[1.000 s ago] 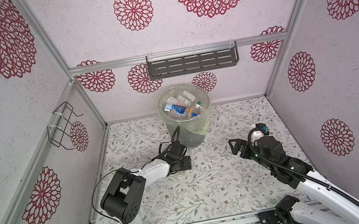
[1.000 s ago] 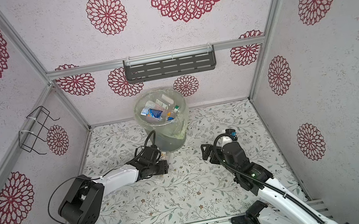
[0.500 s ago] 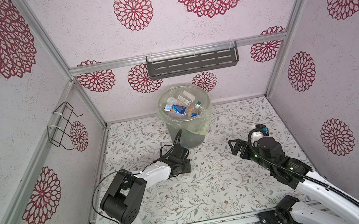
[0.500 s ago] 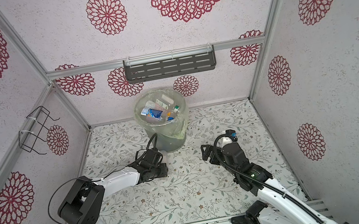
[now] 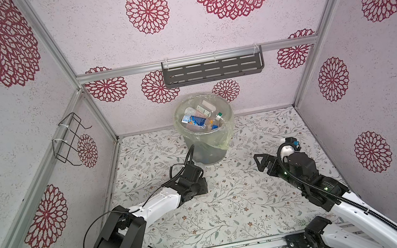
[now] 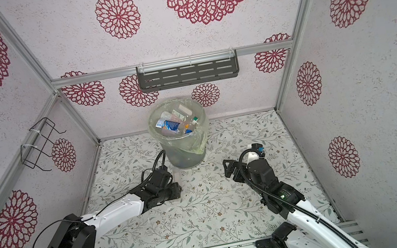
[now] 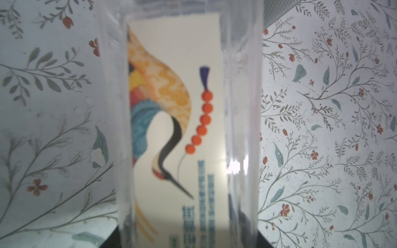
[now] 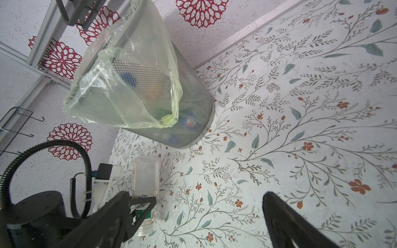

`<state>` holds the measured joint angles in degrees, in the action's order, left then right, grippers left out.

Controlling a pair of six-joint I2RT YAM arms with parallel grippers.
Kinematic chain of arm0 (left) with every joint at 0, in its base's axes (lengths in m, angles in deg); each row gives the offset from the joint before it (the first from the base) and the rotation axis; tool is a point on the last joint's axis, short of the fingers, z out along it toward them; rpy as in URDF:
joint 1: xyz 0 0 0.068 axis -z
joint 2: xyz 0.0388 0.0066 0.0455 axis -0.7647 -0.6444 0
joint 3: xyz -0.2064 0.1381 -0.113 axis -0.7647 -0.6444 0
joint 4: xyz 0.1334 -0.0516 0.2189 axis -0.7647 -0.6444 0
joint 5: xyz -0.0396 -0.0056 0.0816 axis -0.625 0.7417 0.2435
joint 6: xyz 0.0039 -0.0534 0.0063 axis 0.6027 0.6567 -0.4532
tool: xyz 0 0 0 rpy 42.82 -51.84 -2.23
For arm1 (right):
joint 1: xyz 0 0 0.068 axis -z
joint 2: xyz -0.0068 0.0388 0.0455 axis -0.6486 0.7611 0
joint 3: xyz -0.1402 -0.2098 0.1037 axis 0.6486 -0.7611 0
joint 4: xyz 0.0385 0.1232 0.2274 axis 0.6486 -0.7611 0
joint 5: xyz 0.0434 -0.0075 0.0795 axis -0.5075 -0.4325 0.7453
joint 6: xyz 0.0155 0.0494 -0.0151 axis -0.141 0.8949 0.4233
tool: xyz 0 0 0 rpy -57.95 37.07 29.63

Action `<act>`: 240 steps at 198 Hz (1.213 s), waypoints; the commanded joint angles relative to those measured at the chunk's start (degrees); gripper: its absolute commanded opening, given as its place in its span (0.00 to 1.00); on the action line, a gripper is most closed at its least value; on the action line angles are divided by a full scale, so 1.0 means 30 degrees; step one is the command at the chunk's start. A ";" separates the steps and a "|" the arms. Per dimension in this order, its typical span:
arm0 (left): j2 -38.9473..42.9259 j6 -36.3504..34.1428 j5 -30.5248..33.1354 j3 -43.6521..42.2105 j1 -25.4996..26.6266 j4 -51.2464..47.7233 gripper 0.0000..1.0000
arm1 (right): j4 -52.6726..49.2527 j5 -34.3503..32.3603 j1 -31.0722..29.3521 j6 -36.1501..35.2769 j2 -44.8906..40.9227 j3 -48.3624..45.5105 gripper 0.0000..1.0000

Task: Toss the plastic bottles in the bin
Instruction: 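Lift the crane-labelled bottle with the left gripper over the bin and release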

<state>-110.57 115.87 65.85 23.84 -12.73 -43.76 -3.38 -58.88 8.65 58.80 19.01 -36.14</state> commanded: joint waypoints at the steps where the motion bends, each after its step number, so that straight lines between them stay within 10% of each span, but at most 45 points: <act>1: 0.1149 0.0537 -0.0133 -0.0065 0.0064 -0.0702 0.33 | -0.0079 -0.0107 0.0029 0.0369 -0.0221 -0.0179 0.99; 240: 1.0489 -0.0204 -0.0335 0.3198 -0.1146 -0.5171 0.32 | 0.1149 0.1091 0.0021 0.1498 0.0929 -0.0302 0.99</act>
<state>-80.56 116.55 64.21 32.47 -15.44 -58.12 -2.11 -56.41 8.65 61.99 21.94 -37.30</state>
